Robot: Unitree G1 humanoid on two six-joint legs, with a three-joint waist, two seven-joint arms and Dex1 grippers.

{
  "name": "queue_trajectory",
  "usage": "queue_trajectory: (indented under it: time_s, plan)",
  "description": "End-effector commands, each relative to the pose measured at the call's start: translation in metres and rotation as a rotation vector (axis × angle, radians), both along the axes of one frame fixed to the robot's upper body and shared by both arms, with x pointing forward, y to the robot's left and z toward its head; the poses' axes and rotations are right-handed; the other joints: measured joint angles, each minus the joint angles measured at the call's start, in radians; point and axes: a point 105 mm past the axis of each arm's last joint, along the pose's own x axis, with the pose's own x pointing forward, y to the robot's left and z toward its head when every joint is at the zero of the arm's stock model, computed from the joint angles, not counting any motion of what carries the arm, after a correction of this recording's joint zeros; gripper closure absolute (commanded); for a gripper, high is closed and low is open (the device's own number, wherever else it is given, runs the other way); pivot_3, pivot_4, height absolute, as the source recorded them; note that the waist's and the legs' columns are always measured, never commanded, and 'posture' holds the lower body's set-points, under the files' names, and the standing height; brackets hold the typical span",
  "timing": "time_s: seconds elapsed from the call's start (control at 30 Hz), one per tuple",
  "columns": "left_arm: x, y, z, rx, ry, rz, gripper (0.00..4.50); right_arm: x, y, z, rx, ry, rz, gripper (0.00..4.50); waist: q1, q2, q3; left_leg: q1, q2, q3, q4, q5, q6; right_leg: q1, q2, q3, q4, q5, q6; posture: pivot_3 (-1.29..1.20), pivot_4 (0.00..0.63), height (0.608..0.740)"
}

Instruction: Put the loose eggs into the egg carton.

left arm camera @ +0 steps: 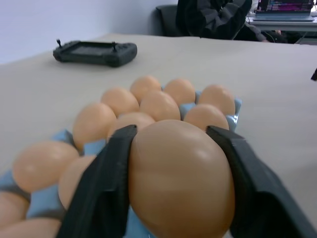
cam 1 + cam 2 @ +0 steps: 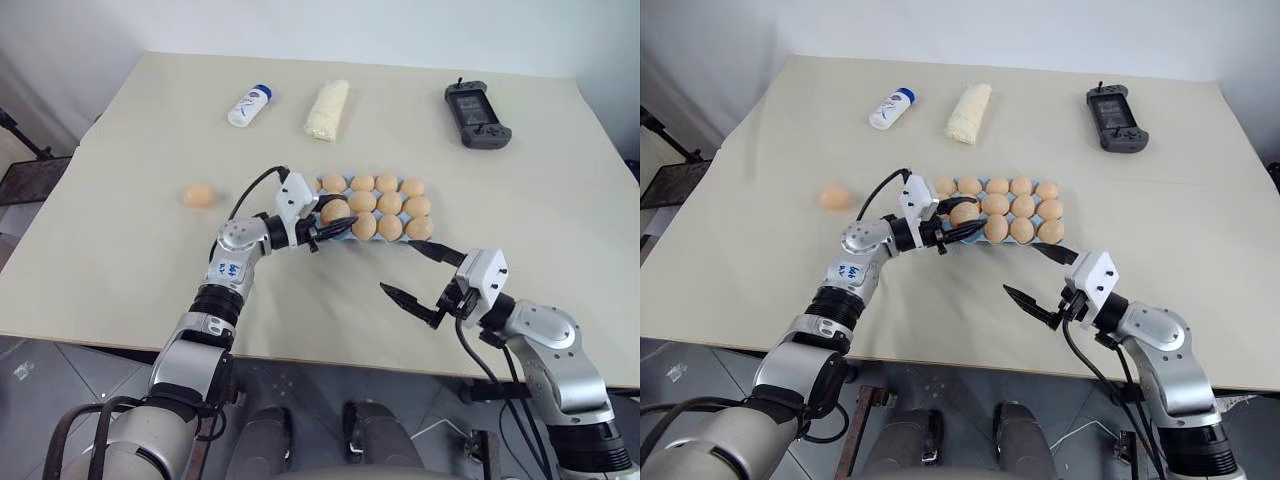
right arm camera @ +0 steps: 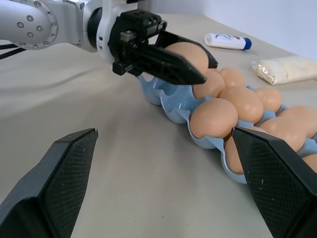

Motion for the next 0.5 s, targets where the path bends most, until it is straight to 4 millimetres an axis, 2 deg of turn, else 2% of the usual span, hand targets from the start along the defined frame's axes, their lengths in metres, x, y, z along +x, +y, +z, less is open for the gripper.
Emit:
queue_trajectory:
  time_s: [0.03, 0.1, 0.13, 0.27, 0.4, 0.5]
  plan:
    - [0.001, -0.001, 0.01, 0.018, -0.074, 0.003, 0.83, -0.005, 0.004, 0.013, 0.014, -0.066, 0.004, 0.0, 0.0, 0.0, 0.0, 0.0, 0.0, 0.0, 0.0, 0.0, 0.0, 0.0, 0.0, 0.0, 0.0, 0.0, 0.0, 0.0, 0.15, 0.74]
    - [0.003, 0.013, 0.013, 0.008, -0.094, 0.045, 0.25, -0.006, 0.004, 0.013, 0.016, -0.067, 0.002, 0.0, -0.001, 0.0, 0.0, 0.0, 0.0, 0.0, 0.0, 0.0, 0.0, 0.0, 0.0, 0.0, 0.0, 0.0, 0.0, 0.0, 0.15, 0.74]
    - [0.003, 0.02, 0.015, 0.0, -0.1, 0.058, 0.25, -0.006, 0.003, 0.014, 0.017, -0.067, 0.001, 0.0, -0.003, 0.0, 0.0, 0.0, 0.0, 0.0, 0.0, 0.0, 0.0, 0.0, 0.0, 0.0, 0.0, 0.0, 0.0, 0.0, 0.15, 0.74]
    - [0.004, 0.074, 0.033, -0.096, -0.145, 0.192, 0.25, -0.007, 0.001, 0.014, 0.006, -0.057, 0.023, 0.0, -0.014, 0.0, 0.0, 0.001, 0.001, 0.0, -0.001, 0.0, 0.0, 0.0, 0.0, 0.0, 0.001, 0.0, 0.0, 0.0, 0.15, 0.74]
    - [-0.013, 0.113, 0.039, -0.146, -0.156, 0.239, 0.12, -0.007, 0.002, 0.015, 0.008, -0.049, 0.059, 0.0, -0.02, 0.0, 0.0, 0.001, 0.001, -0.001, -0.001, 0.0, -0.001, 0.0, 0.0, 0.0, 0.001, 0.0, 0.0, 0.0, 0.15, 0.74]
    - [-0.031, 0.148, 0.034, -0.123, -0.152, 0.329, 0.12, -0.007, 0.006, 0.018, 0.016, -0.052, 0.095, 0.0, -0.022, 0.0, 0.0, 0.001, 0.001, -0.001, -0.001, 0.0, 0.0, 0.001, -0.001, 0.0, 0.0, 0.0, 0.0, 0.0, 0.15, 0.74]
